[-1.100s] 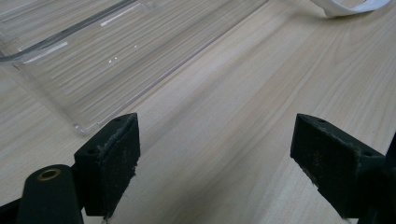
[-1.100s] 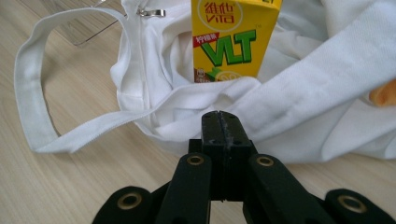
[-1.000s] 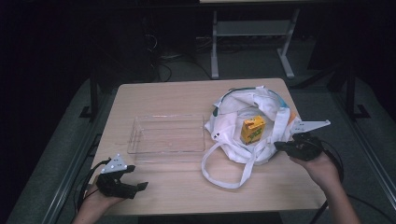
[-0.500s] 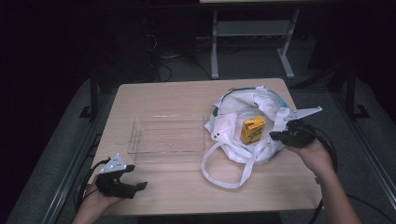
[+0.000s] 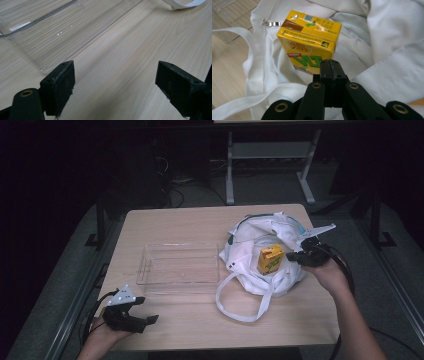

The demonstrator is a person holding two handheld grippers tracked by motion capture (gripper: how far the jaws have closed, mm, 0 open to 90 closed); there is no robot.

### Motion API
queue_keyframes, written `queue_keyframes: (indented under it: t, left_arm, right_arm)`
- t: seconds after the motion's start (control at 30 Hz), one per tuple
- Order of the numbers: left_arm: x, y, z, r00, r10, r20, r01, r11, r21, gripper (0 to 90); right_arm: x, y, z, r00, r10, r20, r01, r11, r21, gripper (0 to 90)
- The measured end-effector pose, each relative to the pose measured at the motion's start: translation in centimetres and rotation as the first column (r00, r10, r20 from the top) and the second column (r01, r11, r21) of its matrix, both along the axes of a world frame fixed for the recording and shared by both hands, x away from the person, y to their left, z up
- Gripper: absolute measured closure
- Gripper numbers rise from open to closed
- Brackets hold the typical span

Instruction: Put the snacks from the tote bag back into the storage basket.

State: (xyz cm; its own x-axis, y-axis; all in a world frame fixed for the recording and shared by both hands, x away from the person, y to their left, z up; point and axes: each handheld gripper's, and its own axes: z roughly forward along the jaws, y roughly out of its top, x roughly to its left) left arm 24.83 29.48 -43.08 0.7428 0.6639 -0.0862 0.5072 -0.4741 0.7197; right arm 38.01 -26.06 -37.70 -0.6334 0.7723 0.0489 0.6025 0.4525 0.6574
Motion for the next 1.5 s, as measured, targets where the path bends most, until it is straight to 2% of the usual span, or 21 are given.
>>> queue_keyframes:
  t: [0.1, 0.33, 0.4, 0.53, 0.67, 1.03, 1.5]
  left_arm:
    - [0.0, 0.0, 0.0, 1.0, -0.002, 0.0, 0.002, 1.0, 0.003, 15.6]
    - [0.0, 0.1, 0.0, 1.0, -0.008, -0.003, 0.008, 0.9999, 0.008, 15.6]
    - [0.0, 0.0, -0.1, 1.0, -0.004, -0.002, 0.004, 1.0, 0.0, 15.6]
    - [0.1, 0.1, 0.0, 0.9999, -0.01, -0.003, 0.01, 0.9999, 0.007, 15.6]
    - [0.0, 0.0, -0.1, 0.9999, -0.007, -0.01, 0.006, 0.9998, -0.018, 15.6]
    - [0.0, 0.0, -0.1, 0.9998, -0.01, -0.014, 0.01, 0.9997, -0.021, 15.6]
    - [0.1, -0.1, -0.1, 0.9997, -0.015, -0.018, 0.014, 0.9997, -0.022, 15.6]
  right_arm:
    - [0.9, -0.1, -0.3, 1.0, -0.002, -0.002, 0.002, 1.0, -0.007, 89.5]
    - [1.9, 0.1, -0.3, 0.9999, 0.01, 0.001, -0.01, 1.0, -0.009, 89.6]
    - [2.2, 0.3, -0.5, 0.9998, 0.018, -0.008, -0.018, 1.0, -0.024, 89.6]
    - [2.2, 0.3, -0.5, 0.9997, 0.022, -0.014, -0.023, 0.999, -0.024, 89.6]
    - [2.2, 0.2, -0.5, 0.9994, 0.031, -0.017, -0.031, 0.999, -0.025, 89.8]
    - [1.8, 0.7, -0.4, 0.9967, 0.067, -0.045, -0.069, 0.997, -0.031, 89.8]
    - [1.2, 0.8, -0.5, 0.9952, 0.085, -0.049, -0.087, 0.996, -0.029, 89.8]
